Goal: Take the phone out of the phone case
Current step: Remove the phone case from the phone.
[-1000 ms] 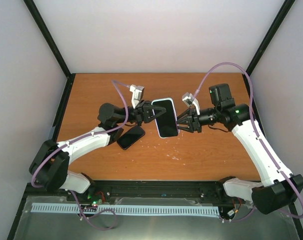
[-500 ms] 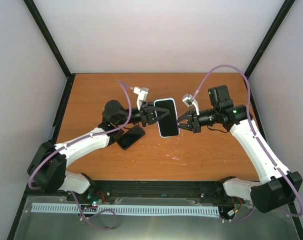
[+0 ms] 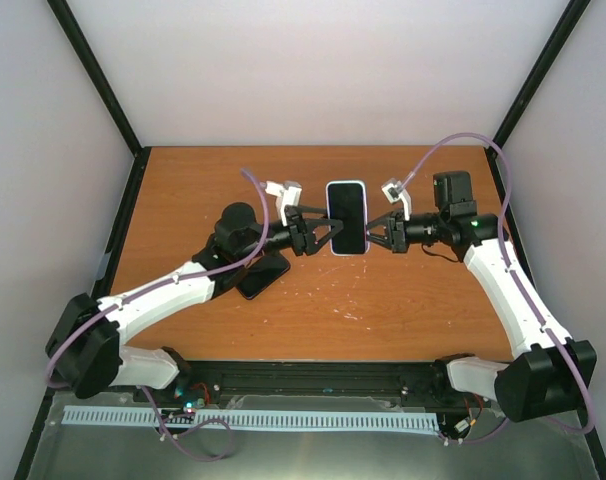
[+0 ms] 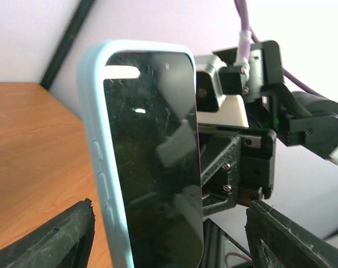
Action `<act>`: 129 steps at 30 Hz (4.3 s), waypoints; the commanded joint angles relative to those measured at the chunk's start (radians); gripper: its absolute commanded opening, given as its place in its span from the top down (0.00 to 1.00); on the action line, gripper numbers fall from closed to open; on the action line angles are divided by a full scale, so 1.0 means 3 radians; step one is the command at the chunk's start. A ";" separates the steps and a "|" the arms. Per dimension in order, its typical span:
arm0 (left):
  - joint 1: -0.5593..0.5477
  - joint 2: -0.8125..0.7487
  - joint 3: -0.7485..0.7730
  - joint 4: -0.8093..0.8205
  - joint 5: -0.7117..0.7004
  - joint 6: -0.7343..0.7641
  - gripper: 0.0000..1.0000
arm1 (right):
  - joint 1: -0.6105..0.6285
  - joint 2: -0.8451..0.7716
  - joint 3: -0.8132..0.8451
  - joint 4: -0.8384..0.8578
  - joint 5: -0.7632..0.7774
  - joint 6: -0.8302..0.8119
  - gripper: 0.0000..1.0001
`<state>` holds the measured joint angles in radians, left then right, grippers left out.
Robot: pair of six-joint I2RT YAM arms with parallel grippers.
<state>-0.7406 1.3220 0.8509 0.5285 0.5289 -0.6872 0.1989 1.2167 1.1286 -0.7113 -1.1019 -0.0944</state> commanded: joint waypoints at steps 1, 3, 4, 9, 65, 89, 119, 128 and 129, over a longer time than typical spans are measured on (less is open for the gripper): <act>-0.0009 -0.0182 -0.0067 -0.0443 -0.0679 0.0235 0.24 | -0.0100 0.0020 -0.0081 0.0169 0.0142 0.0043 0.97; -0.0011 -0.0199 -0.0074 -0.0622 -0.0815 0.0255 0.25 | -0.0124 0.0017 -0.0135 0.0157 0.0269 0.0014 0.97; -0.0025 -0.0198 -0.0065 -0.0713 -0.0855 0.0258 0.25 | -0.0142 0.0008 -0.0179 0.0163 0.0337 0.0015 0.97; -0.0287 -0.0134 0.0039 -0.1124 -0.1344 0.0427 0.25 | -0.0167 -0.0105 -0.0366 0.0229 0.0947 0.0011 0.97; -0.1351 0.1709 0.1115 -0.1673 -0.2432 0.1468 0.38 | -0.0276 0.0763 -0.0571 -0.0095 0.1682 0.0960 0.97; -0.1451 0.2054 0.1514 -0.1700 -0.2982 0.1571 0.41 | -0.0386 0.0742 -0.0644 -0.0096 0.1587 0.0958 0.97; -0.1646 0.2275 0.1326 -0.1416 -0.3730 0.1847 0.42 | -0.0495 0.0721 -0.0724 -0.0034 0.1383 0.1003 0.97; -0.1748 0.2460 0.1354 -0.1224 -0.4151 0.2215 0.46 | -0.0525 0.0696 -0.0769 0.0021 0.1153 0.1056 0.97; -0.1758 0.2458 0.1326 -0.1174 -0.4181 0.2251 0.46 | -0.0525 0.0691 -0.0776 0.0024 0.1132 0.1059 0.97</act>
<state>-1.2572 2.0174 1.2587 0.1764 -0.6518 -0.0925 0.0456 1.4609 0.8944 -0.7113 -0.6304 0.2043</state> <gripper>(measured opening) 0.549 0.074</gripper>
